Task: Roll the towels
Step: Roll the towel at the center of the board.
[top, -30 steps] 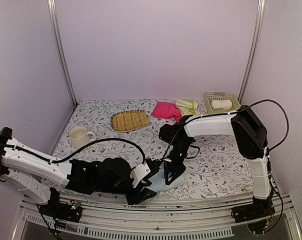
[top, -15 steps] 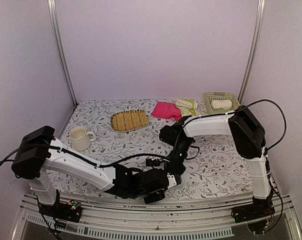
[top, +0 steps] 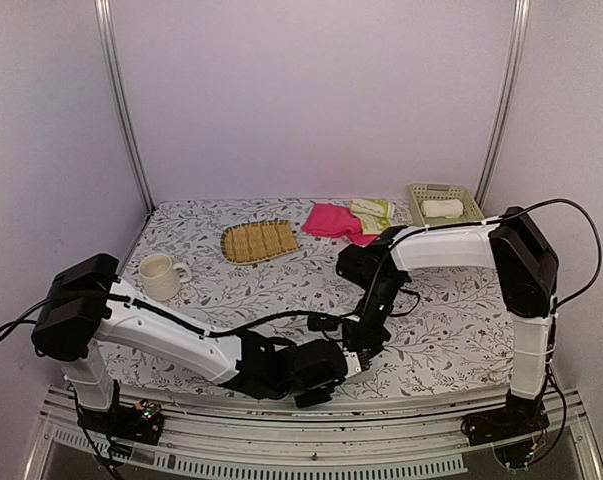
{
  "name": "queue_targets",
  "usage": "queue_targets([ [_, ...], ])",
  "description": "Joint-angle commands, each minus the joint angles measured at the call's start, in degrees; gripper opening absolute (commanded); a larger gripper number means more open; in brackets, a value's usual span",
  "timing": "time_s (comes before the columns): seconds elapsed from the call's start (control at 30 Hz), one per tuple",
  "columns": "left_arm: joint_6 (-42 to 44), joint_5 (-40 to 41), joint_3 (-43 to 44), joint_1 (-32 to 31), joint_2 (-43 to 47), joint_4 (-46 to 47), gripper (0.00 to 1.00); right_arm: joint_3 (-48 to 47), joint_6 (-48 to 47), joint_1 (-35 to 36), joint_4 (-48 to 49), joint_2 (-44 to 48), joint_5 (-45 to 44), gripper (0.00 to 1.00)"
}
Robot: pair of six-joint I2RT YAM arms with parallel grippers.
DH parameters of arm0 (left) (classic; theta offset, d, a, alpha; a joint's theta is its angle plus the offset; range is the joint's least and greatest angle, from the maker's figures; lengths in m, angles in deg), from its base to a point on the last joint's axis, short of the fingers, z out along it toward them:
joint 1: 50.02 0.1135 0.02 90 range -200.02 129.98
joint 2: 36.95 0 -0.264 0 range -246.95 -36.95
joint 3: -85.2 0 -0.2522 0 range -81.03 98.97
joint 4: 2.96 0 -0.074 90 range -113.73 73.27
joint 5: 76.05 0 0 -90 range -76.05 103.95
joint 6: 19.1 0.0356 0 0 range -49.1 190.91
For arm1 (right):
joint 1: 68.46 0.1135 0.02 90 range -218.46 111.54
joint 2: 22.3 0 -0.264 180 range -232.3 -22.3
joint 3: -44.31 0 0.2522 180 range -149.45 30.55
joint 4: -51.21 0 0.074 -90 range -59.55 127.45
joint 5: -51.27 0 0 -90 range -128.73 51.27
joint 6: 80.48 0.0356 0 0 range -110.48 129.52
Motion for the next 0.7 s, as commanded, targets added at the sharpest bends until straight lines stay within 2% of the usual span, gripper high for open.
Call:
queue_targets([
  [0.0, -2.96, -6.38, -2.29, 1.68, -0.34, -3.30, 0.12, 2.96, -1.36, -5.13, -4.52, 9.86, -1.83, 0.40],
  [0.23, -6.55, -24.56, -0.65, 8.57, -0.49, -3.04, 0.11, 11.77, 6.23, -7.42, 7.87, 25.92, -7.37, 0.39],
  [0.4, -9.54, -36.08, 1.89, 13.63, -3.20, -4.09, 0.10, 18.11, 6.98, -7.34, 12.60, 34.58, -12.00, 0.37],
  [0.53, -13.16, -43.83, 3.05, 17.36, -6.98, -4.73, 0.09, 21.49, 7.40, -6.52, 15.85, 38.66, -15.90, 0.36],
  [0.67, -16.71, -50.05, 3.20, 20.12, -8.86, -3.42, 0.08, 24.63, 7.65, -1.58, 19.45, 40.79, -22.21, 0.36],
])
